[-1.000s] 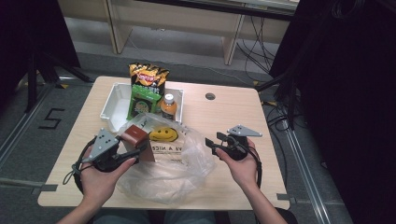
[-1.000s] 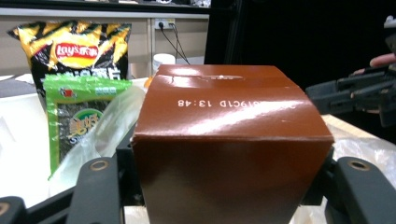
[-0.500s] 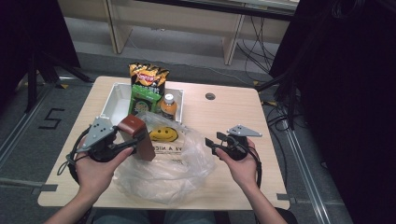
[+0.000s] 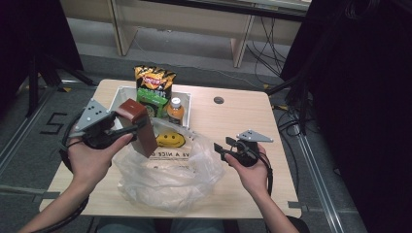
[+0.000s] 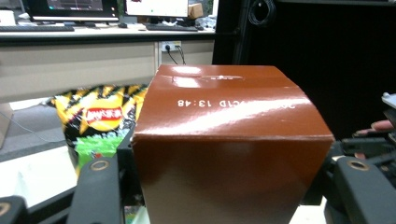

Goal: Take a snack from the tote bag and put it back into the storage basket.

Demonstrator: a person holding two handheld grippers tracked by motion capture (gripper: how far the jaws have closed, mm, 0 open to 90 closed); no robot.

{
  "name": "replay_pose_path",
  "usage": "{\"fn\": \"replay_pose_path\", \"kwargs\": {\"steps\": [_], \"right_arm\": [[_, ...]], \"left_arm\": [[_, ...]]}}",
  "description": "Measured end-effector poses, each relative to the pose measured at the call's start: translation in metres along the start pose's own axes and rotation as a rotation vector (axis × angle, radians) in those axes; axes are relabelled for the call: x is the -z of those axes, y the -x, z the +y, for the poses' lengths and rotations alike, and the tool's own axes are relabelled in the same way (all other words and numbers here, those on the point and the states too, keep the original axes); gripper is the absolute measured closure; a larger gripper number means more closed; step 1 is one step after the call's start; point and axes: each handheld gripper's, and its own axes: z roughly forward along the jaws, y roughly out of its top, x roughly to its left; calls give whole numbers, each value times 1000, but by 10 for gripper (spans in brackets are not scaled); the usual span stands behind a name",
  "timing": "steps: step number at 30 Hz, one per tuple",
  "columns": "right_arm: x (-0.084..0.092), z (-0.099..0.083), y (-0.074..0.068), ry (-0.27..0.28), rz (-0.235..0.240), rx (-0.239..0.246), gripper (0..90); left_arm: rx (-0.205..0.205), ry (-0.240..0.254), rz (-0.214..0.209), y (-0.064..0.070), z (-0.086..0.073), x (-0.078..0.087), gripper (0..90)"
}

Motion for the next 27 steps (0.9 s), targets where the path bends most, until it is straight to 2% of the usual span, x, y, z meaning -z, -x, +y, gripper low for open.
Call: {"fn": "replay_pose_path", "kwargs": {"steps": [5, 6, 8, 12, 13, 14, 15, 16, 18, 20, 21, 22, 24, 25, 26, 27], "right_arm": [[0, 0, 0, -3, 2, -4, 437], [0, 0, 0, -3, 3, -5, 437], [-1, 0, -1, -5, 12, -16, 437], [0, 0, 1, 6, -15, 10, 437], [-1, -1, -2, 6, 2, -28, 437], [0, -1, -2, -8, 10, -42, 437], [0, -1, -2, -12, 10, -42, 437], [0, -1, -1, -8, 6, -21, 437], [-1, 0, 1, 4, -11, 7, 437], [0, 0, 1, 1, -7, 8, 437], [-1, -1, -2, 4, 8, -32, 437], [0, -1, -3, -14, 2, -48, 437], [-1, -1, -1, 12, 4, -22, 437], [-1, -1, -1, 4, 10, -32, 437], [-1, -1, 2, 14, -1, -3, 437], [-1, -1, 3, 18, -4, 1, 436]], "left_arm": [[-18, 17, 20, -7, 15, 1, 372], [2, 15, 20, -7, 17, 1, 372], [1, 24, 32, -11, 24, 1, 373], [-15, 37, 70, -23, 36, -3, 372], [-22, 39, 83, -26, 38, -4, 372], [-25, 42, 93, -29, 40, -6, 373], [-30, 39, 98, -31, 42, -8, 373], [-25, 38, 101, -33, 43, -10, 373], [-22, 35, 109, -39, 45, -16, 373], [-24, 28, 120, -44, 44, -21, 373], [-24, 24, 126, -48, 43, -25, 373], [-22, 23, 132, -51, 42, -28, 373], [-26, 18, 135, -59, 40, -34, 372], [-28, 17, 136, -63, 38, -37, 373], [-34, 17, 137, -66, 36, -39, 372], [-43, 12, 141, -70, 34, -42, 372]]}}
